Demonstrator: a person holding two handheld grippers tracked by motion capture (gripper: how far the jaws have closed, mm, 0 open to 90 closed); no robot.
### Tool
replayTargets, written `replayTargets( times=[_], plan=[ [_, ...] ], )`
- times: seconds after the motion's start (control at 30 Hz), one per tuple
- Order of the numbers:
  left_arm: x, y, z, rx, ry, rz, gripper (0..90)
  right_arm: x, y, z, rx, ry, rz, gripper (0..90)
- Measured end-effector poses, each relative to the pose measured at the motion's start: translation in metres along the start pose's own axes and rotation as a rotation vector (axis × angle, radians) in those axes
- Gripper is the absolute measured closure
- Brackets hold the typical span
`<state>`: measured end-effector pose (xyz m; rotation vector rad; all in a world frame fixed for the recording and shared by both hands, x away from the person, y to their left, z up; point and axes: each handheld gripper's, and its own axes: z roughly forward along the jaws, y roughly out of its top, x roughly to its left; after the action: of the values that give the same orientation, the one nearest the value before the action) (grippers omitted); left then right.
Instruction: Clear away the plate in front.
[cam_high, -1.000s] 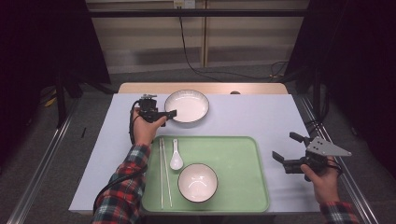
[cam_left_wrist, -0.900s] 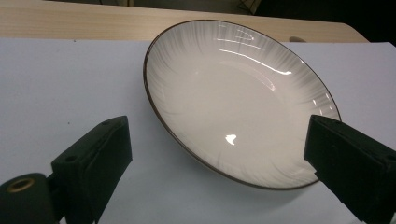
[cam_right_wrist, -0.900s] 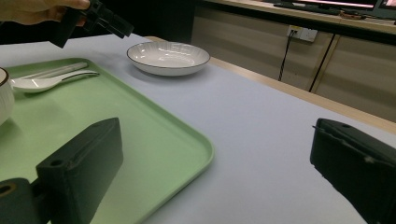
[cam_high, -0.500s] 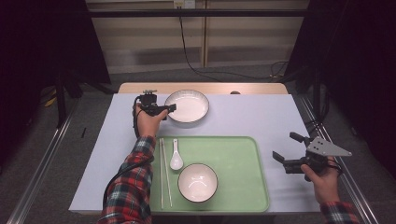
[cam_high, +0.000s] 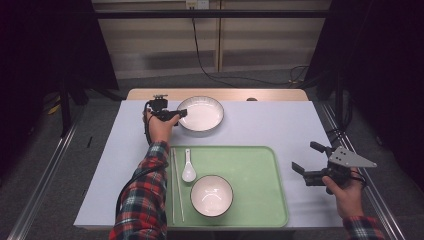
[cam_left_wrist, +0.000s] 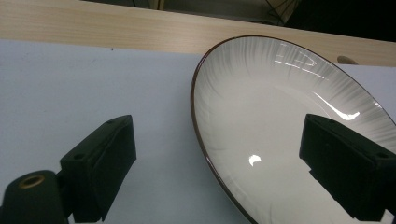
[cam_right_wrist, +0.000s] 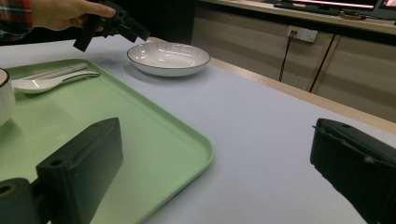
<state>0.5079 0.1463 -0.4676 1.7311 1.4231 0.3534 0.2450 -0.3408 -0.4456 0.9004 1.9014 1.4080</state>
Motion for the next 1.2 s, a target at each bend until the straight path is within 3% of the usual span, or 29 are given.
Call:
replayTargets(
  times=[0.2, 0.4, 0.63, 0.83, 1.2],
  plan=[
    [0.003, -0.001, 0.005, -0.002, -0.002, -0.016, 14.0, 0.0, 0.0, 0.0, -0.001, -0.003, -0.001, 1.8],
    [0.003, -0.002, 0.009, 0.001, -0.022, -0.02, 22.9, -0.001, 0.0, 0.0, -0.001, 0.002, -0.003, 1.8],
    [0.002, -0.004, 0.015, 0.023, -0.016, -0.032, 34.3, -0.001, 0.0, 0.0, -0.005, 0.002, -0.003, 1.8],
    [0.001, -0.005, 0.02, 0.031, -0.02, -0.09, 48.1, -0.001, -0.001, -0.001, -0.004, 0.003, 0.002, 1.8],
    [0.0, -0.008, 0.028, 0.057, -0.022, -0.124, 61.3, -0.002, -0.001, -0.001, -0.01, 0.001, 0.007, 1.8]
  ],
)
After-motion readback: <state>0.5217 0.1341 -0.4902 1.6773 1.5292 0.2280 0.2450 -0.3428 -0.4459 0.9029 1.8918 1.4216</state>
